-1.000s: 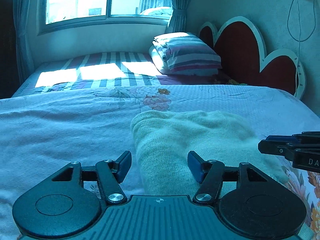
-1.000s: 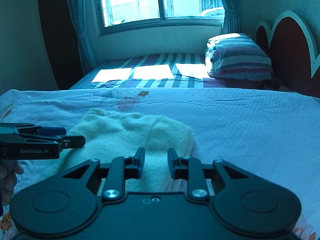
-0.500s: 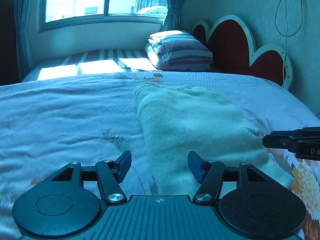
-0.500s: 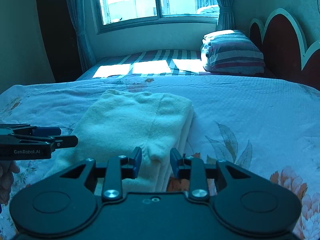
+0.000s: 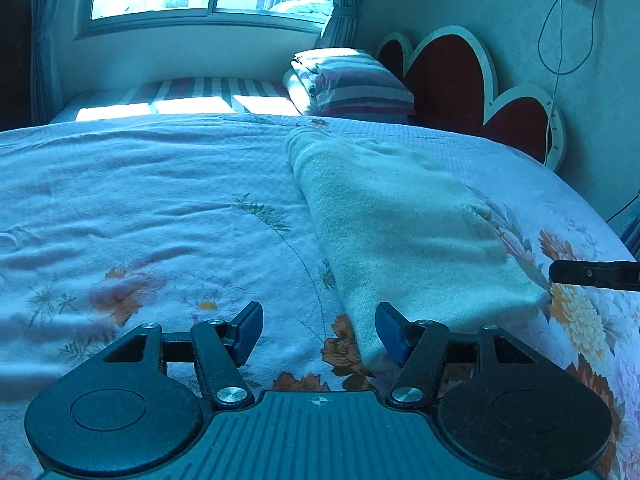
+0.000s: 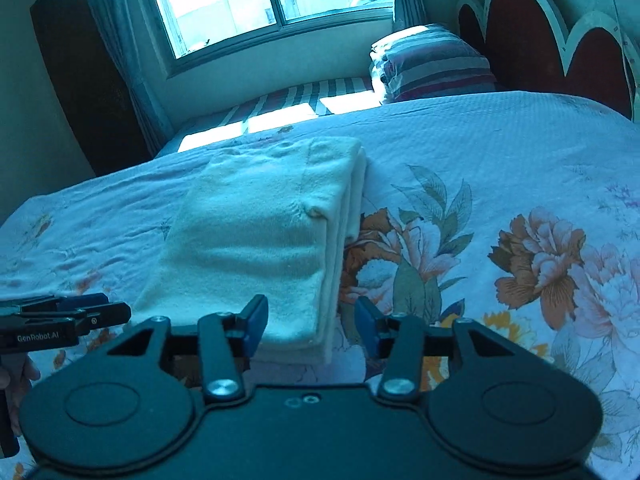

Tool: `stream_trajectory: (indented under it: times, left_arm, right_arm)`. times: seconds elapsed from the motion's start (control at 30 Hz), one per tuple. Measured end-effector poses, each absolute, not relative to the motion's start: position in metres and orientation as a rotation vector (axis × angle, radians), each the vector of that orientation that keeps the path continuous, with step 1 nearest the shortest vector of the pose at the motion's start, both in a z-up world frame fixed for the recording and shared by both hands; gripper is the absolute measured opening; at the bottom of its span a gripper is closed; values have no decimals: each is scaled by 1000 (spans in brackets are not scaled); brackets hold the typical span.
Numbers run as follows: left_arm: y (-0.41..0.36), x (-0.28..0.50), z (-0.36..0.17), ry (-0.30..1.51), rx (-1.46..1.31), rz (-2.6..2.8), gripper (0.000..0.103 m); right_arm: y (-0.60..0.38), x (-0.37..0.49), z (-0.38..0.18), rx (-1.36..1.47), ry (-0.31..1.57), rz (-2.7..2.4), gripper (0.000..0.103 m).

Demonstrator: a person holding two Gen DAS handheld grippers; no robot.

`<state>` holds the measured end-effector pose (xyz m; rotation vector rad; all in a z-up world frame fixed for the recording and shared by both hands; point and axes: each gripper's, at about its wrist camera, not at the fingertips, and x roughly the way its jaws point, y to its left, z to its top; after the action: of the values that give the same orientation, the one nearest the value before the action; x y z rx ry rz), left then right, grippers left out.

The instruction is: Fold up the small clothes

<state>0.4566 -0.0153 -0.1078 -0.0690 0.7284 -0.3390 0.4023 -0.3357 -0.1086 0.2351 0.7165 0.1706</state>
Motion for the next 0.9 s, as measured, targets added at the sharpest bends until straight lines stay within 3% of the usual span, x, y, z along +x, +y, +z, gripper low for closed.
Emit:
stream_trajectory:
  times: [0.07,0.13,0.17,0.4,0.57,0.67,0.7,0.73,0.9]
  left_arm:
    - [-7,462,-101,717,-97,-348,63]
    - [-2,469,-95,707,-117,-340,88]
    - [-1,471,-94,696,-117,-335,89]
    - [0,513,-110,728,-236,-277,89]
    - [-10,535,-118,729,-262,-253,89]
    - [-20,549,-123,743,-256,-243,89]
    - [-23,553,-124,745,-258,-246,89]
    - [-25,554,-124,741,-256,-249,89]
    - [-39,564,-130,747,-215,-283,89]
  right_arm:
    - [-342,400,-104,270,710,138,50]
    - [-344,397,-98,291,698,140,51]
    - [-344,396,-95,303,690,142,51]
    - [-326,441,-92,215,671,136,51]
    - [-333,501,-114,300,701,158,44]
    - [-332,528,-131,294,751,175,34]
    - [-330,533,-135,284,766,189,28]
    - [-328,533,-135,269,761,206,14]
    - [-339,524,-135,247,725,188,8]
